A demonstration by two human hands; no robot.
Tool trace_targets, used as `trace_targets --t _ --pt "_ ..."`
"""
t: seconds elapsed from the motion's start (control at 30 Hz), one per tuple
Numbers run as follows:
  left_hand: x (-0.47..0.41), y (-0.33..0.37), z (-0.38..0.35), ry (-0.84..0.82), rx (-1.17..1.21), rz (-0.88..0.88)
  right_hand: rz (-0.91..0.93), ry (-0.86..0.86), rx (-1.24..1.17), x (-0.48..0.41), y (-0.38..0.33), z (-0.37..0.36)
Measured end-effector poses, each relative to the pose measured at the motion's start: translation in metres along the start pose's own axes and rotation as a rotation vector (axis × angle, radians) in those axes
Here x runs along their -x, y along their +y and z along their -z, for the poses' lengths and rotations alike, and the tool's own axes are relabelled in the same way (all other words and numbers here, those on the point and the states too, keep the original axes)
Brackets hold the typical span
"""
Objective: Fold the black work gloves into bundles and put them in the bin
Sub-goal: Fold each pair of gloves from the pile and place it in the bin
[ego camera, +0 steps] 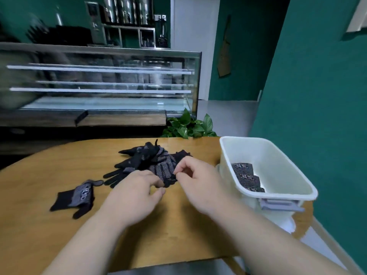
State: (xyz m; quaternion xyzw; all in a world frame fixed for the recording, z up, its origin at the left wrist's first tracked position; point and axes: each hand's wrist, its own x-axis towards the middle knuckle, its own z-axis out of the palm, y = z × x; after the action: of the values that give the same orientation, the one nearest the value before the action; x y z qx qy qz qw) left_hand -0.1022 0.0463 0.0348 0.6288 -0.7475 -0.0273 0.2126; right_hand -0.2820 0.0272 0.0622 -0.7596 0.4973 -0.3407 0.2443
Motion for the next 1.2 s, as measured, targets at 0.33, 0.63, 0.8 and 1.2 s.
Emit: trace_targets --t 0.33,0.63,0.8,1.2 --pt "0.048 -0.113 -0.023 0.089 0.229 0.297 -0.020 -0.161 0.198 -0.018 -0.006 -0.122" --pt "0.057 -0.201 -0.022 0.143 0.308 0.530 -0.036 -0.213 0.247 -0.060 -0.012 -0.184" --pt "0.062 -0.235 -0.010 0.250 0.323 0.682 0.059 -0.295 0.230 -0.081 -0.039 -0.234" --pt "0.066 -0.264 -0.006 0.241 0.448 0.844 0.268 -0.494 0.370 -0.158 -0.082 -0.307"
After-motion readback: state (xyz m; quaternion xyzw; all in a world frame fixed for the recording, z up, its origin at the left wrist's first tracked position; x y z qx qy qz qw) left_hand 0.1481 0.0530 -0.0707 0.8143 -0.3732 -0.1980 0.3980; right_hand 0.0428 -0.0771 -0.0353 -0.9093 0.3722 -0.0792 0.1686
